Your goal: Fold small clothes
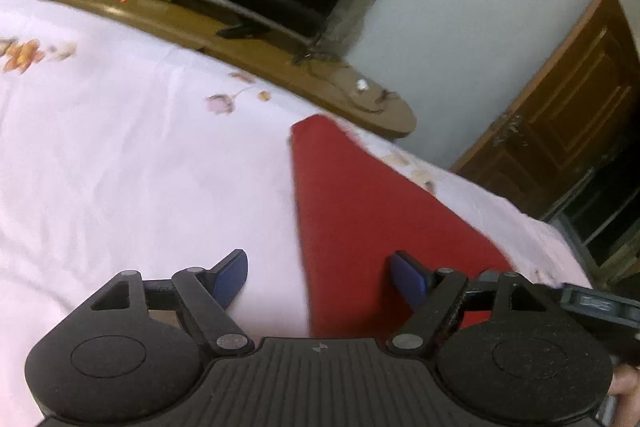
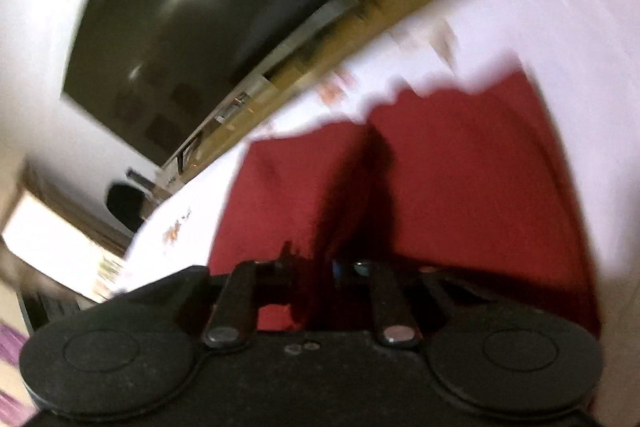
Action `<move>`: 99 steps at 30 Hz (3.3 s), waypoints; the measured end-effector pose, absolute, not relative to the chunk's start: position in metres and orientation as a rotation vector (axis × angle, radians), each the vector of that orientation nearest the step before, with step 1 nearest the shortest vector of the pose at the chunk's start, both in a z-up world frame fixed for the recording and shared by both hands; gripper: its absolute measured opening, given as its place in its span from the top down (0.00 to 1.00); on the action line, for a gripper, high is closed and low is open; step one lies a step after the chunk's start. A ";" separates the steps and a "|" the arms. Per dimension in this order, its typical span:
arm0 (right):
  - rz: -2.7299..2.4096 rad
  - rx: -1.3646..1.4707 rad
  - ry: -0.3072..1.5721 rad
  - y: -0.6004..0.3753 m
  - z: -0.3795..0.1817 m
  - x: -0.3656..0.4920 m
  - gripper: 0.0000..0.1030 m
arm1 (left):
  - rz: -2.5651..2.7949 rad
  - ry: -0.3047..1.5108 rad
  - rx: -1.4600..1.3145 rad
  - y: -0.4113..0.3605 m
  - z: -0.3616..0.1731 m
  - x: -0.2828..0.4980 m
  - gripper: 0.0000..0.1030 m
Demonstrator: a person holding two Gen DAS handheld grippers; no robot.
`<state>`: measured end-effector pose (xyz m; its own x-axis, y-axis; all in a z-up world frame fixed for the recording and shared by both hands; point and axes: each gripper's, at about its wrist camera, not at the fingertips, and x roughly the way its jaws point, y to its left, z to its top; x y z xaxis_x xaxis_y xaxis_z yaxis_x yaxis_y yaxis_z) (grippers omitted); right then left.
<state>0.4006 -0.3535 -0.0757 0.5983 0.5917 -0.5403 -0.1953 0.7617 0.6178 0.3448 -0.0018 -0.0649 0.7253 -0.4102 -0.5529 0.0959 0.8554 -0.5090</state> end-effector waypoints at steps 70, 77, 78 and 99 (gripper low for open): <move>0.203 0.343 0.783 -0.419 -0.078 0.316 0.87 | -0.468 0.795 -0.103 -0.060 -0.053 0.318 0.17; 0.195 0.426 0.643 -0.426 -0.055 0.301 0.64 | -0.412 0.721 -0.118 -0.068 -0.029 0.318 0.17; 0.191 0.397 0.629 -0.420 -0.052 0.305 0.65 | -0.399 0.723 -0.115 -0.071 -0.028 0.322 0.17; 0.194 0.130 0.589 -0.364 -0.046 0.369 0.66 | -0.368 0.753 -0.115 -0.095 -0.029 0.365 0.11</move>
